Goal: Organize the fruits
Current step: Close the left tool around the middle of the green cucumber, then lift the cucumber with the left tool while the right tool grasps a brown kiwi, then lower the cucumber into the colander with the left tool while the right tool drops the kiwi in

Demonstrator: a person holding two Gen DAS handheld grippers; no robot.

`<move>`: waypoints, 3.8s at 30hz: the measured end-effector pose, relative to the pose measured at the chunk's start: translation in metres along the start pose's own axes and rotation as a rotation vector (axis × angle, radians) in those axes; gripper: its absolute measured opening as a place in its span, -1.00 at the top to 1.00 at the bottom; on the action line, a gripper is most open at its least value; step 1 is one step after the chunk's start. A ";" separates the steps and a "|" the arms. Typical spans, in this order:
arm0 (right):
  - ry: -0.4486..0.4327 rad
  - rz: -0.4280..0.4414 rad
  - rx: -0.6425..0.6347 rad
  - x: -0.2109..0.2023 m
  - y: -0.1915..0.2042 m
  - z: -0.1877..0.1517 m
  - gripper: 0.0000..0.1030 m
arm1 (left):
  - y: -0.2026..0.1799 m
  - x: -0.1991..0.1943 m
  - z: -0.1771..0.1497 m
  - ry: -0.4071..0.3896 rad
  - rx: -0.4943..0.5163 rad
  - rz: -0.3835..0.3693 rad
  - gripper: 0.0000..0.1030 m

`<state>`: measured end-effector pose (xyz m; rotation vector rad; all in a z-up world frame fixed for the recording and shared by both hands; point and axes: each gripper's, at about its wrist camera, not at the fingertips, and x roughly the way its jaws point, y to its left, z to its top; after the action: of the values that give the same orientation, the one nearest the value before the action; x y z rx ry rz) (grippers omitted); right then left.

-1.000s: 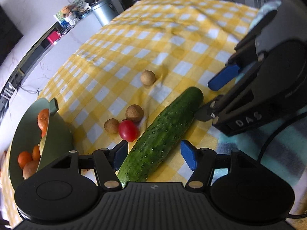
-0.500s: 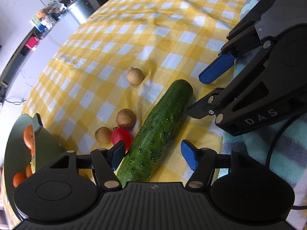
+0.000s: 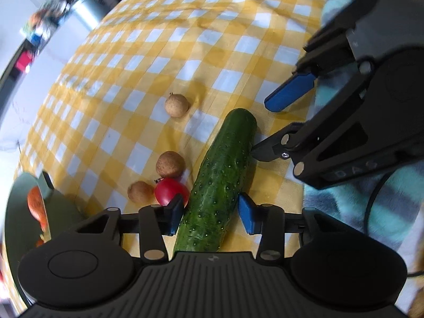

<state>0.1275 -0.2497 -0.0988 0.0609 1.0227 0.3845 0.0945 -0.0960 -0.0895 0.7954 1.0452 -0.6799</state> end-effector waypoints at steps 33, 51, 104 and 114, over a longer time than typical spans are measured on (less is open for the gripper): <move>-0.032 0.017 0.044 -0.003 -0.007 0.001 0.14 | 0.019 -0.001 -0.013 -0.079 -0.403 -0.121 0.11; -0.129 0.013 -0.015 -0.017 0.000 0.021 0.14 | 0.040 -0.070 -0.056 -0.333 -0.784 0.016 0.12; -0.027 0.042 -0.063 0.058 -0.017 0.082 0.55 | 0.211 -0.030 -0.089 -0.106 -1.024 0.208 0.13; -0.065 0.009 -0.107 0.050 -0.009 0.081 0.55 | 0.198 -0.045 -0.093 -0.171 -1.002 0.259 -0.02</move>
<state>0.2208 -0.2307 -0.0994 -0.0187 0.9369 0.4419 0.1926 0.0945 -0.0267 -0.0129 0.9458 0.0442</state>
